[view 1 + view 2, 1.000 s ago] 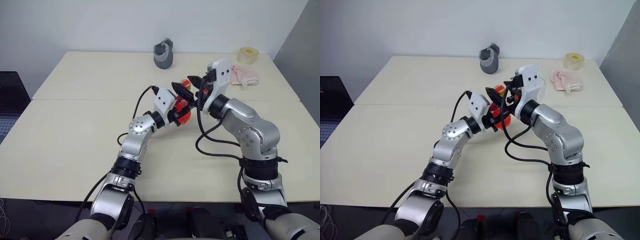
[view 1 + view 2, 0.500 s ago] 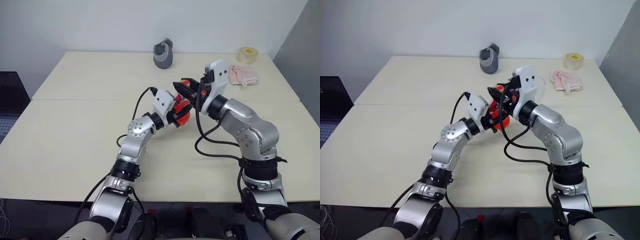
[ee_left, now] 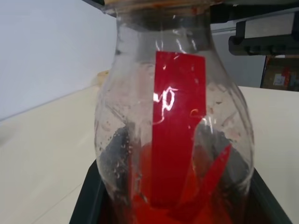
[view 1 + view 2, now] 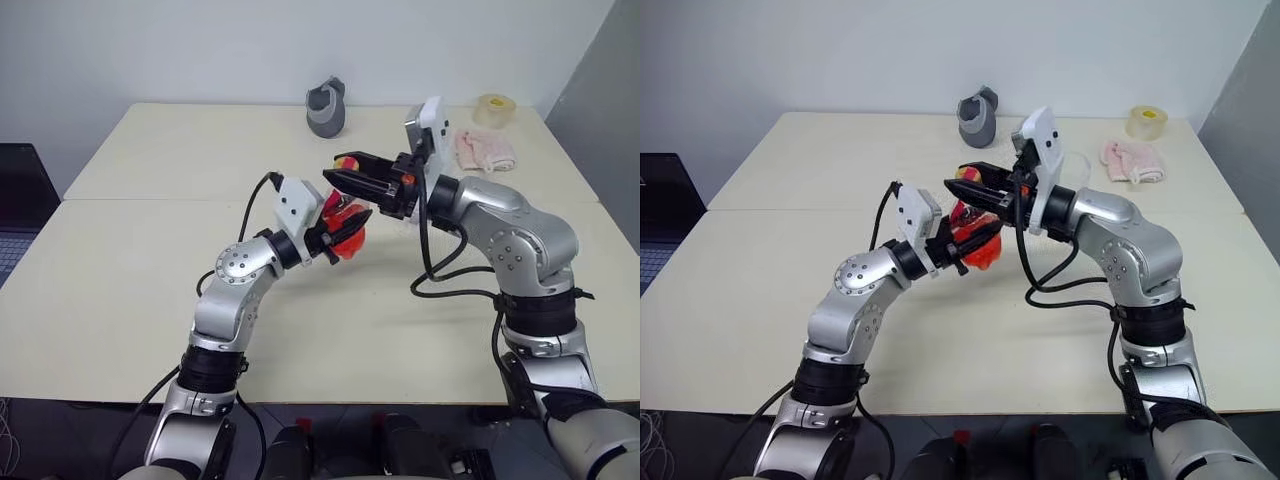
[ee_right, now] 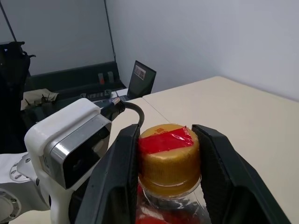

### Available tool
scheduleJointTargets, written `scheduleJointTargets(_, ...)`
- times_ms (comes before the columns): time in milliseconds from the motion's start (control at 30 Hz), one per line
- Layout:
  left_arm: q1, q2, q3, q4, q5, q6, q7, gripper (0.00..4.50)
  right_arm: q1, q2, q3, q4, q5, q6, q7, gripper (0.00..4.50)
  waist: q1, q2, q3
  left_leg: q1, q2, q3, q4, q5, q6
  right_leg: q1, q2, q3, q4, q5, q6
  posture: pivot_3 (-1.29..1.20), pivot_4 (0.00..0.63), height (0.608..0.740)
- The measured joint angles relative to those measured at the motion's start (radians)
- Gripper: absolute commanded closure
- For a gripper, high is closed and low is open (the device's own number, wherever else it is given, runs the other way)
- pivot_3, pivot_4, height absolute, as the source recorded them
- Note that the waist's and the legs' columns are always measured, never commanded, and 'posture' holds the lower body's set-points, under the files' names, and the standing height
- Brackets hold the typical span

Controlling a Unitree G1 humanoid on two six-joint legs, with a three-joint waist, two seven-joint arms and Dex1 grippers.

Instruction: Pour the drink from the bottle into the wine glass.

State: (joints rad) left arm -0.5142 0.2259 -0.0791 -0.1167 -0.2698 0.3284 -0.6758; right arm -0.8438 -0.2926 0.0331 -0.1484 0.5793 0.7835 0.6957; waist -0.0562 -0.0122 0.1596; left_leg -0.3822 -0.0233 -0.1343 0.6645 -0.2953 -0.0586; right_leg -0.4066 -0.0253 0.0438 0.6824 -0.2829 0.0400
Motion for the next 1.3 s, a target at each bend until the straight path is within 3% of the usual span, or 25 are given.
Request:
scheduleJointTargets(233, 0.001, -0.005, 0.002, -0.007, -0.025, 0.02, 0.008, 3.22, 0.0, -0.005, 0.007, 0.009, -0.007, -0.014, 0.031, 3.02, 0.001, 0.0, 0.0, 0.0, 0.0, 0.0, 0.0, 0.0, 0.0, 0.0, 0.0, 0.0, 0.0, 0.0, 0.0, 0.0, 0.15, 0.74)
scheduleJointTargets(1133, 0.031, 0.078, -0.004, -0.09, -0.144, 0.129, -0.12, 3.37, -0.008, -0.078, 0.006, 0.007, 0.001, 0.014, 0.264, 3.02, 0.003, 0.0, 0.0, 0.0, 0.0, 0.0, 0.0, 0.0, 0.0, 0.0, 0.0, 0.0, 0.0, 0.0, 0.0, 0.0, 0.15, 0.74)
scheduleJointTargets(1167, 0.031, 0.077, -0.005, -0.089, -0.144, 0.129, -0.115, 3.37, -0.008, -0.078, -0.002, 0.007, 0.008, 0.03, 0.263, 2.33, 0.004, 0.0, 0.0, 0.0, 0.001, 0.0, 0.0, 0.0, 0.0, 0.0, -0.001, 0.0, -0.001, 0.0, 0.0, 0.0, 0.15, 0.74)
scheduleJointTargets(1300, 0.036, 0.072, -0.008, -0.088, -0.143, 0.13, -0.09, 3.37, -0.003, -0.096, -0.021, -0.012, 0.062, 0.088, 0.253, 1.12, 0.006, 0.0, 0.0, 0.0, 0.001, 0.0, 0.0, 0.0, 0.0, 0.0, -0.001, 0.0, -0.001, 0.0, 0.0, 0.0, 0.15, 0.74)
